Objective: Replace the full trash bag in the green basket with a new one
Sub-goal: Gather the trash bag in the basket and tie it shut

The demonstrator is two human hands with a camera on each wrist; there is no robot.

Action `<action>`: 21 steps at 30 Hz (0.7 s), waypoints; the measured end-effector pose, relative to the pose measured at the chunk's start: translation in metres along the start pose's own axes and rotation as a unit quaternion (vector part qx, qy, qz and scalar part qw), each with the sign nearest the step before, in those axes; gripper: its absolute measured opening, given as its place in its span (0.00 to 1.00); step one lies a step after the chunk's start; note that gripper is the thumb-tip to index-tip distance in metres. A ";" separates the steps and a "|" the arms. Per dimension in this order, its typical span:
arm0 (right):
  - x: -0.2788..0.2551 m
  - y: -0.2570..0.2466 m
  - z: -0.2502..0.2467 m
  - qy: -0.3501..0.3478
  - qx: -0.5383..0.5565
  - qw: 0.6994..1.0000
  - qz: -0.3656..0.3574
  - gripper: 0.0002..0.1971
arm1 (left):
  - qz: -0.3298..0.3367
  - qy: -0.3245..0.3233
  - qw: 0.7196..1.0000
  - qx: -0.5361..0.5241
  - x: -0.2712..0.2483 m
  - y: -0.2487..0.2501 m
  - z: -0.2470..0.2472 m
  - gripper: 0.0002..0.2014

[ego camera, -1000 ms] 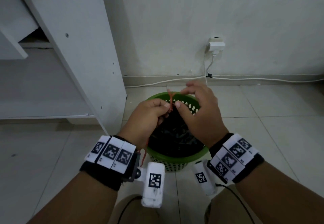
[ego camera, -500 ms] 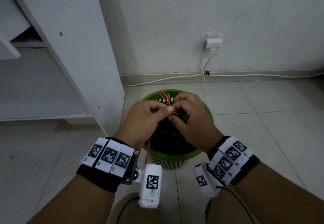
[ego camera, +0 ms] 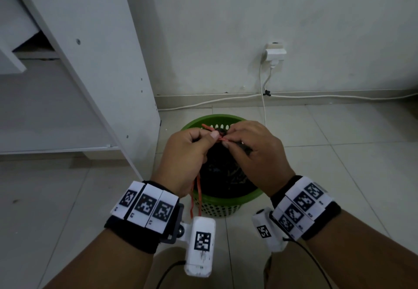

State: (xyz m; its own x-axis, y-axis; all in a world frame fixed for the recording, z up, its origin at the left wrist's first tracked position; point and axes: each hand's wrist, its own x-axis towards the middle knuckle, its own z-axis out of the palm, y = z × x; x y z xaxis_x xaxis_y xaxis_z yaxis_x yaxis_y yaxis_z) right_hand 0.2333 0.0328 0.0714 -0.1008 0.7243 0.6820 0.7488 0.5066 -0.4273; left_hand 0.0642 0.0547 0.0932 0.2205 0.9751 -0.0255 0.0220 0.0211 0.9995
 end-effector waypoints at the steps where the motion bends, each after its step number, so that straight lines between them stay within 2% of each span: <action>1: 0.000 -0.002 -0.001 -0.002 0.014 1.000 0.003 0.02 | 0.000 0.008 1.000 -0.006 0.001 0.000 0.001 0.15; 3: 0.002 -0.005 -0.002 -0.028 0.058 0.997 0.029 0.05 | 0.010 0.026 1.000 -0.011 0.001 0.000 0.000 0.14; 5: 0.005 -0.007 -0.006 -0.065 0.118 0.987 0.082 0.11 | 0.045 0.034 0.998 0.029 0.002 0.000 -0.002 0.11; 7: 0.010 -0.011 -0.013 -0.076 0.222 0.959 0.157 0.14 | 0.090 0.041 0.990 0.104 0.005 -0.001 -0.006 0.09; 10: 0.020 -0.017 -0.022 -0.049 0.386 0.881 0.270 0.16 | 0.104 0.040 0.984 0.142 0.008 -0.002 -0.010 0.08; 12: 0.027 -0.022 -0.022 -0.023 0.453 0.843 0.288 0.18 | 0.109 0.023 0.982 0.155 0.010 -0.002 -0.008 0.09; 13: 0.029 -0.024 -0.021 -0.012 0.505 0.812 0.292 0.19 | 0.119 0.017 0.978 0.170 0.011 -0.001 -0.008 0.09; 16: 0.035 -0.026 -0.014 0.019 0.635 0.691 0.344 0.21 | 0.155 0.003 0.961 0.229 0.013 0.000 -0.009 0.09; 17: 0.034 -0.023 -0.010 0.031 0.647 0.671 0.360 0.19 | 0.164 -0.008 0.955 0.248 0.013 -0.001 -0.012 0.10; 18: 0.033 -0.020 -0.006 0.040 0.644 0.668 0.371 0.18 | 0.170 -0.023 0.948 0.267 0.013 -0.002 -0.015 0.10; 19: 0.031 -0.016 -0.002 0.042 0.629 0.679 0.376 0.16 | 0.173 -0.039 0.941 0.288 0.013 -0.005 -0.020 0.11; 21: 0.026 -0.007 0.002 0.032 0.573 0.726 0.379 0.14 | 0.174 -0.061 0.928 0.322 0.015 -0.011 -0.032 0.11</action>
State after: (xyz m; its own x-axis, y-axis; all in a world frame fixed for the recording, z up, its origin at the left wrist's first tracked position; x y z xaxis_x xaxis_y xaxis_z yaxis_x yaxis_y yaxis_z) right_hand 0.2238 0.0493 0.0911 0.1136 0.9935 0.0025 -0.4679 0.0557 -0.8820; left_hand 0.0356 0.0761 0.0827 0.4317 0.8648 0.2564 0.4992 -0.4659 0.7306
